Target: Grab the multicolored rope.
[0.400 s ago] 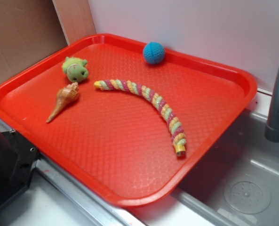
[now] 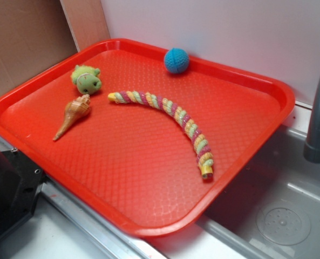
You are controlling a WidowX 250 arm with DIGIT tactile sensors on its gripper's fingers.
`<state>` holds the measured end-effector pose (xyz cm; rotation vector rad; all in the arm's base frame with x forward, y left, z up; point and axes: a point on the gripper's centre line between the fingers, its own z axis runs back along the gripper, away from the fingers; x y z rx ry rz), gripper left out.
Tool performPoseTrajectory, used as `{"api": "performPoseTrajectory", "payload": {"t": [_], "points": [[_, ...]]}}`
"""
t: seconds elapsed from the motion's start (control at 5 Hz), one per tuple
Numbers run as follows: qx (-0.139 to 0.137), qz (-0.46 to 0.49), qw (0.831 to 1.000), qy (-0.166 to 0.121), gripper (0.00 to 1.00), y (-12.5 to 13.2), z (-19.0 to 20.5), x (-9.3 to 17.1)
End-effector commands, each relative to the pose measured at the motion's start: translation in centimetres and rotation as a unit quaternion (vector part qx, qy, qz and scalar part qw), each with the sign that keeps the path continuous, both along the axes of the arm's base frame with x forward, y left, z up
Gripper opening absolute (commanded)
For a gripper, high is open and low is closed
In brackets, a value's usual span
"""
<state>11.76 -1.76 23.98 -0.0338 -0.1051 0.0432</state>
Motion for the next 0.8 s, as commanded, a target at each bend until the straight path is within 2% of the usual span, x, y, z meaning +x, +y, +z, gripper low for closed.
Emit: {"api": "performPoseTrajectory", "payload": {"t": [0.0,0.2,0.4,0.6], "points": [[-0.05,0.206,0.977,-0.031,1.0,-0.3,-0.2,4.7],[-0.075,0.327,0.942,-0.028,1.0,-0.6,-1.1,7.7],[-0.085,0.414,0.906,-0.026,1.0,-1.4,-2.9,10.5],[-0.088,0.483,0.871,-0.011,1.0,-2.7,-5.8,12.6]]}}
